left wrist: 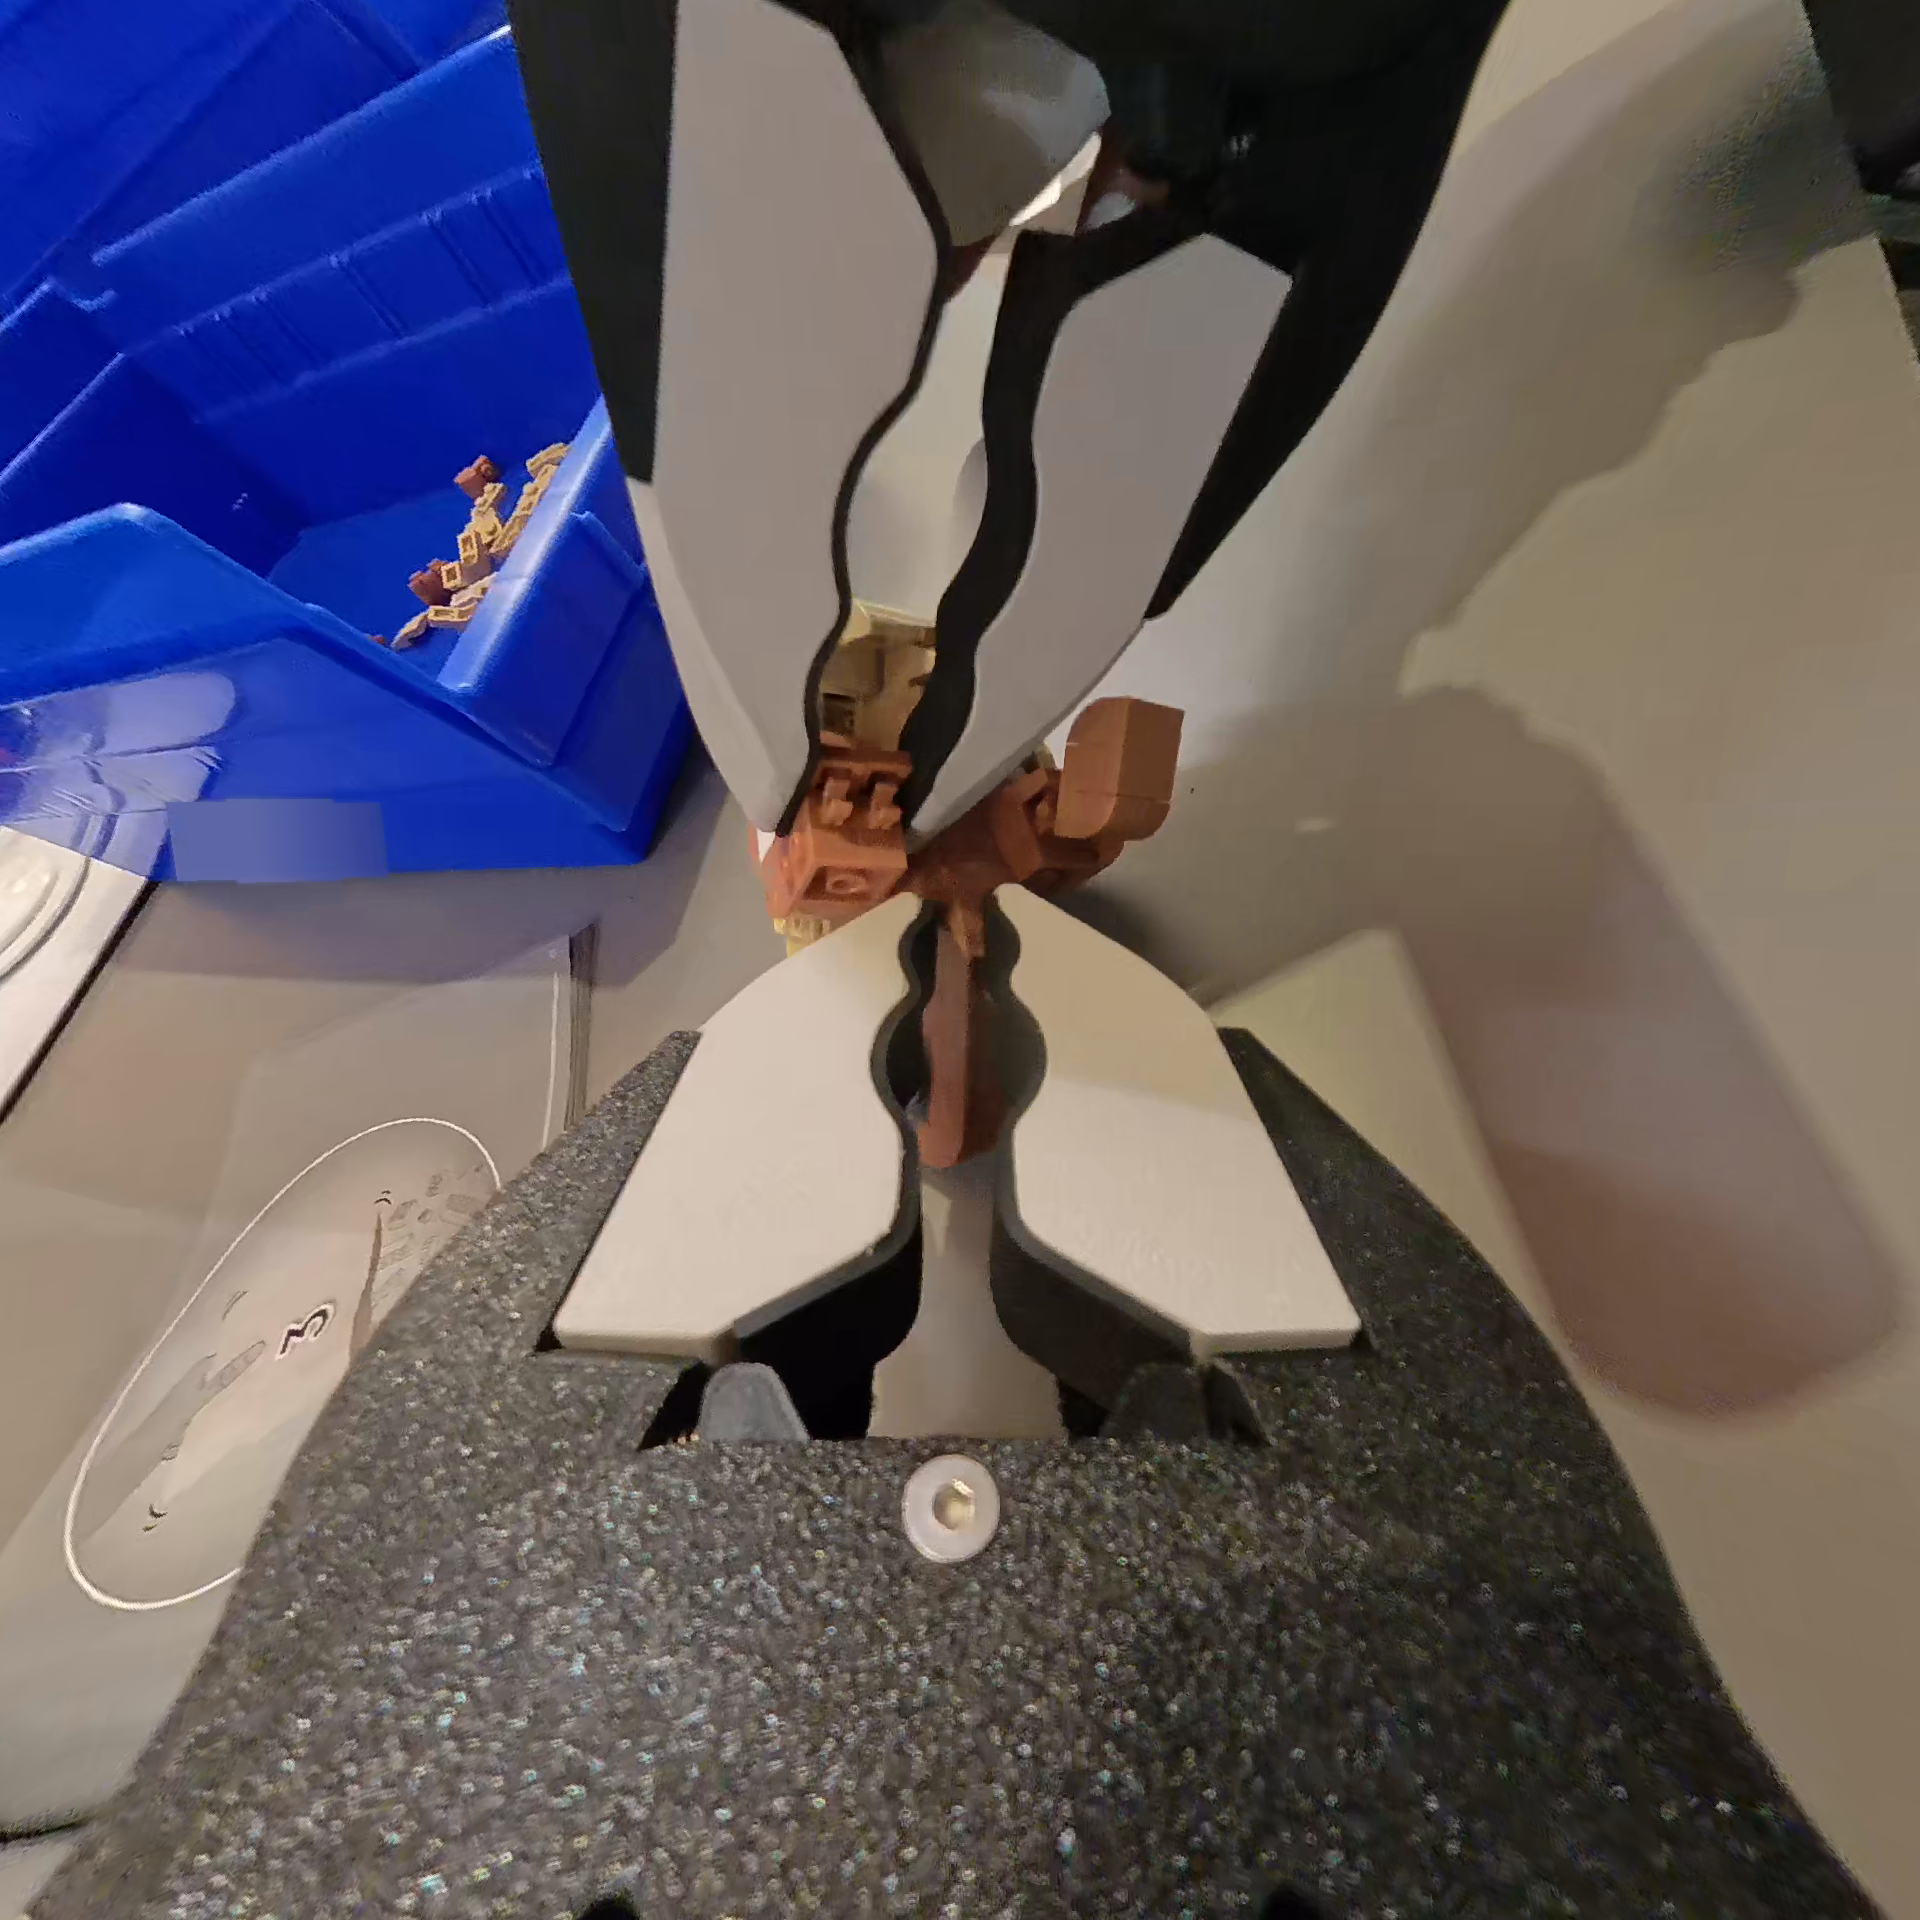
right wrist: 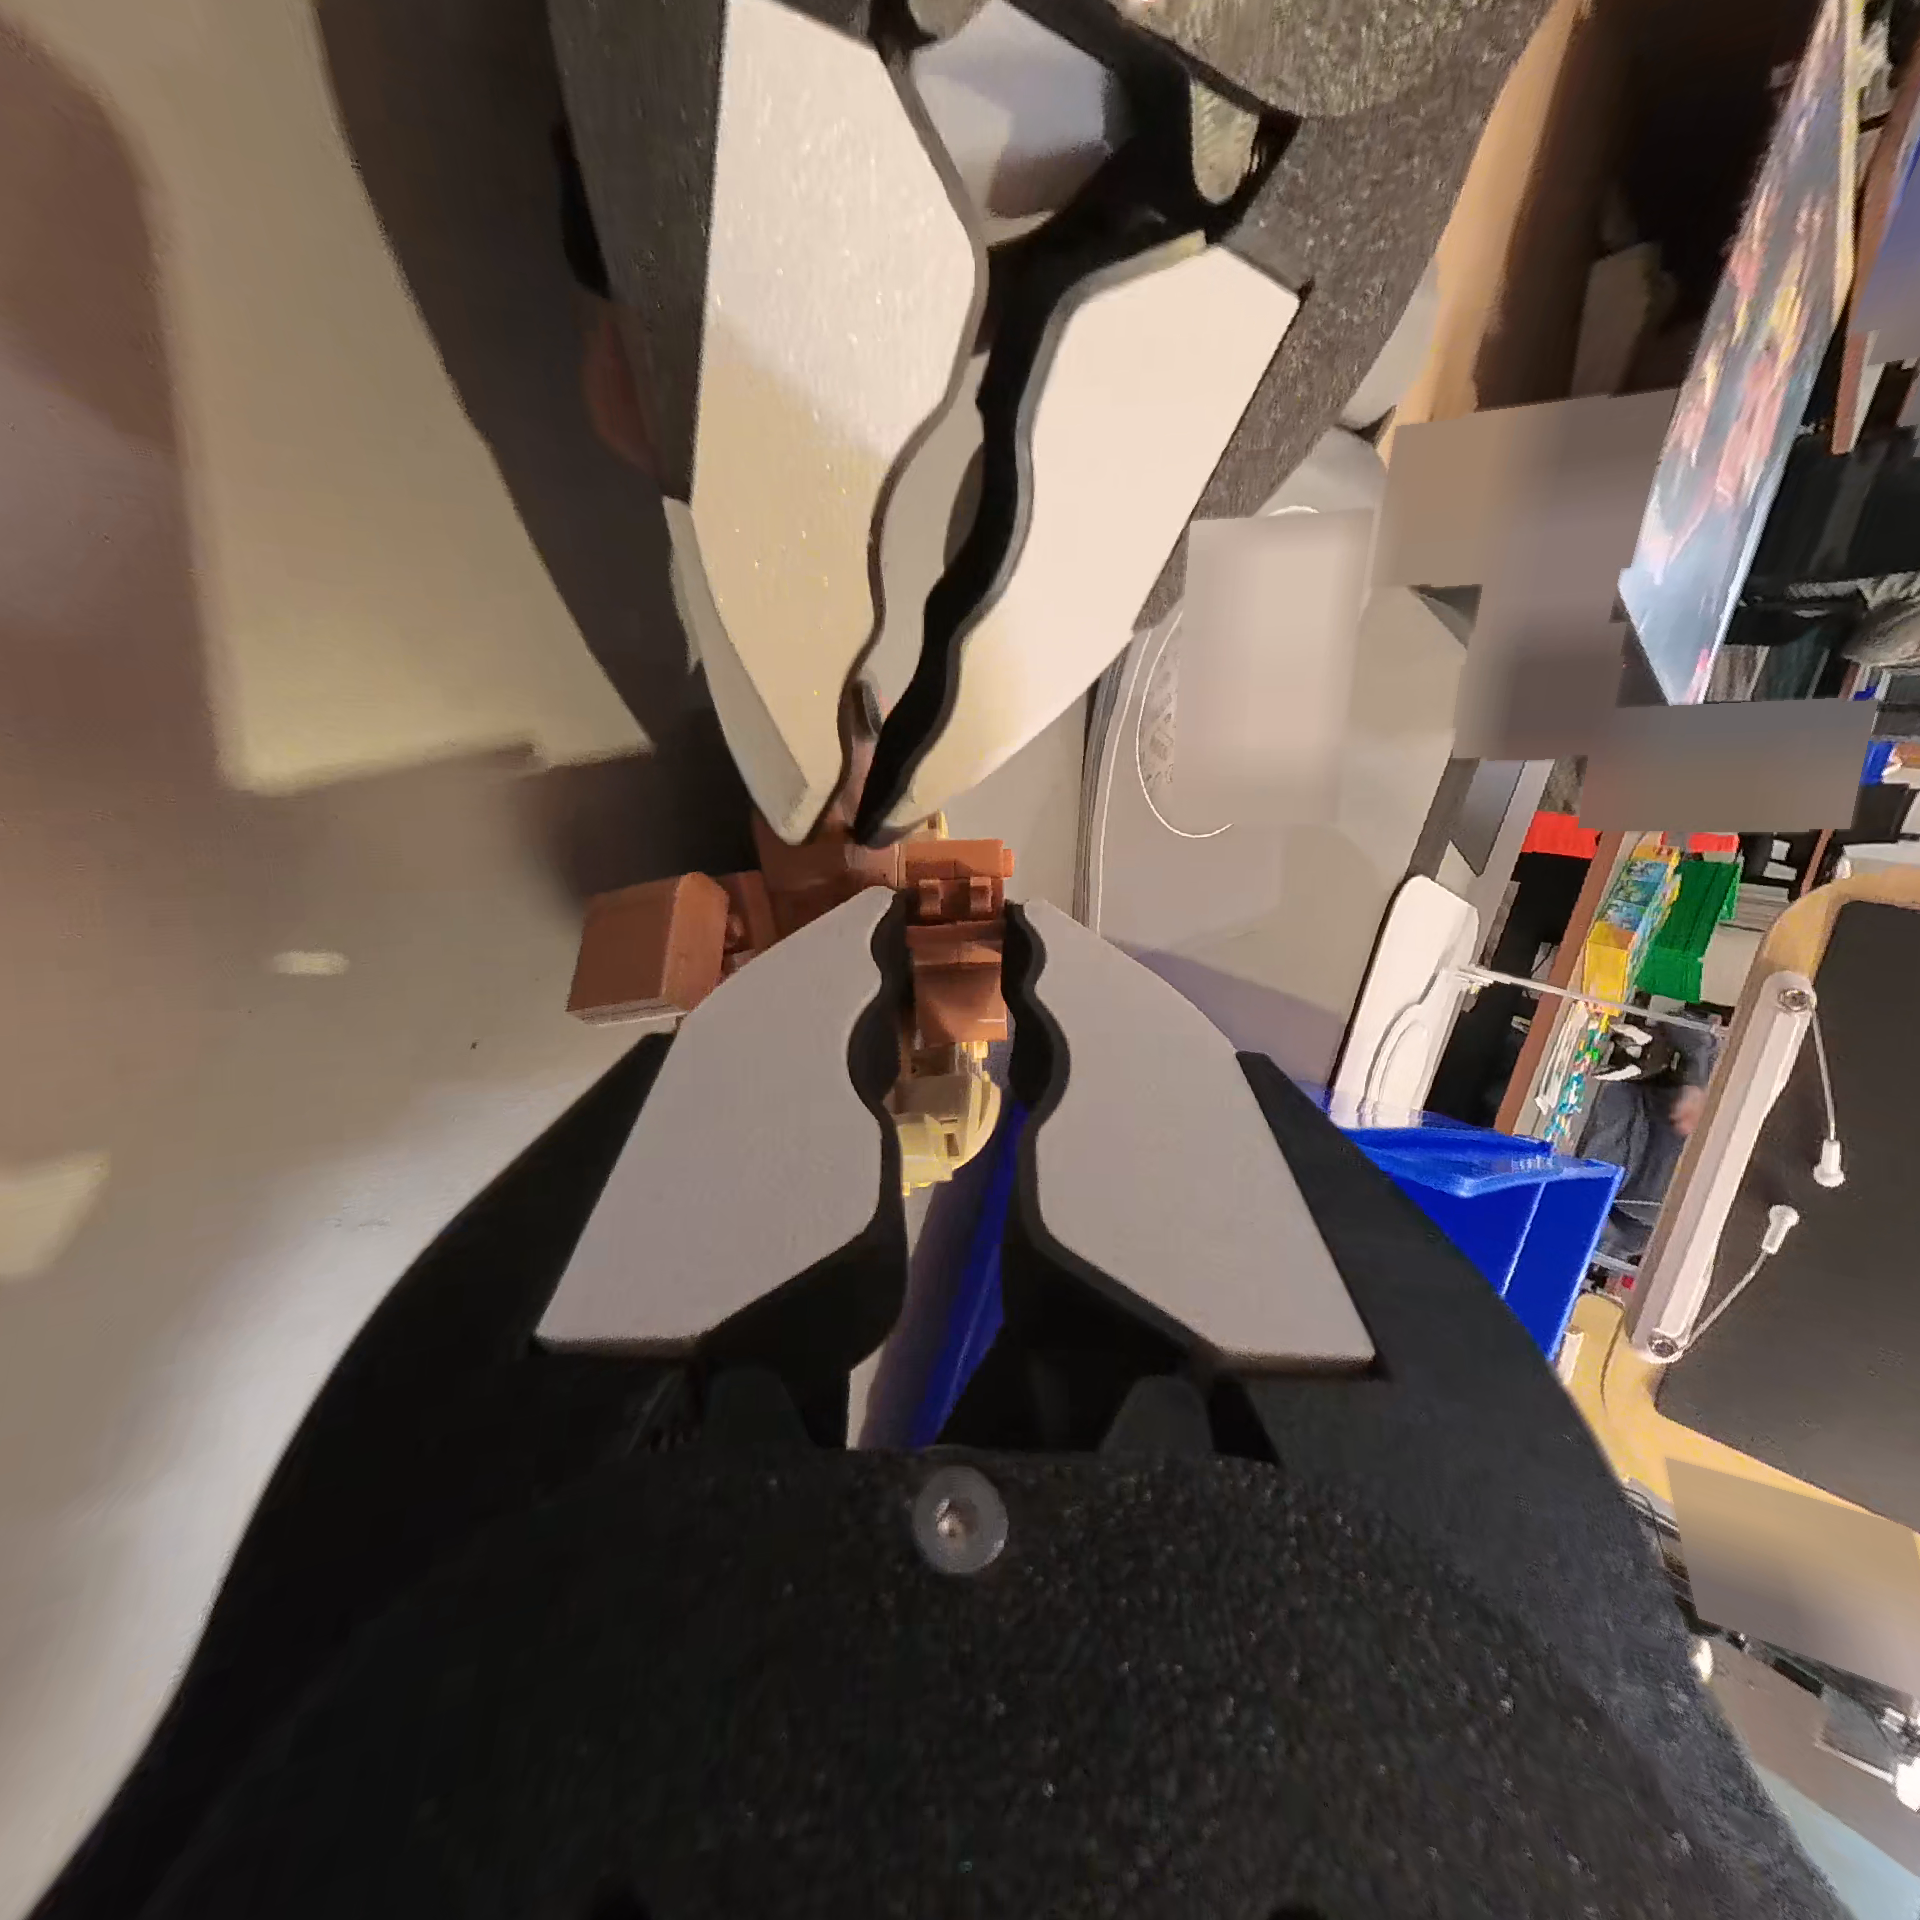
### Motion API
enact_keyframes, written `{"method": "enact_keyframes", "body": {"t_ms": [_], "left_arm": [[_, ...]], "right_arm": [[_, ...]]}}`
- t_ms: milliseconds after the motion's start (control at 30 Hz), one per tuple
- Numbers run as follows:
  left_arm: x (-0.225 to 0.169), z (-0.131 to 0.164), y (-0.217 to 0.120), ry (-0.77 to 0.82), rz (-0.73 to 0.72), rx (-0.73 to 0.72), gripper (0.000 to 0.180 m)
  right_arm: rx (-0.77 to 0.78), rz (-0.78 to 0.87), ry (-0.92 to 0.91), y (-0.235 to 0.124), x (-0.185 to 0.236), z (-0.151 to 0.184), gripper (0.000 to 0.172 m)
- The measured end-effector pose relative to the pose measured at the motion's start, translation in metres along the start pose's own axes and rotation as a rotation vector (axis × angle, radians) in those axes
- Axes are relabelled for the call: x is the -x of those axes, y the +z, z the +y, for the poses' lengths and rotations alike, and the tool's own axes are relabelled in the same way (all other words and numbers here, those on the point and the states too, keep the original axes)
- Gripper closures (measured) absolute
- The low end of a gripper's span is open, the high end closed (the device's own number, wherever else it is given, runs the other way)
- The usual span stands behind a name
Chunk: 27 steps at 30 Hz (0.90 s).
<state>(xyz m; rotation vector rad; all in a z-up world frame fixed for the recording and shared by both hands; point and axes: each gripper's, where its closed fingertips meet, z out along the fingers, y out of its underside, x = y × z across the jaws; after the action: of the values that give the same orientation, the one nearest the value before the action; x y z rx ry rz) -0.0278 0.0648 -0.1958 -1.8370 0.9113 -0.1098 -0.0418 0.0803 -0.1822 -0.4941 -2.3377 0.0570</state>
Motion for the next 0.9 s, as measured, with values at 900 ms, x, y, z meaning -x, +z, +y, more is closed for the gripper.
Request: {"method": "enact_keyframes", "body": {"t_ms": [900], "left_arm": [[0.017,0.001,0.01,-0.04,-0.093,0.03,0.169]], "right_arm": [[0.062,-0.082,0.103,0.012,-0.017,0.015,0.154]]}}
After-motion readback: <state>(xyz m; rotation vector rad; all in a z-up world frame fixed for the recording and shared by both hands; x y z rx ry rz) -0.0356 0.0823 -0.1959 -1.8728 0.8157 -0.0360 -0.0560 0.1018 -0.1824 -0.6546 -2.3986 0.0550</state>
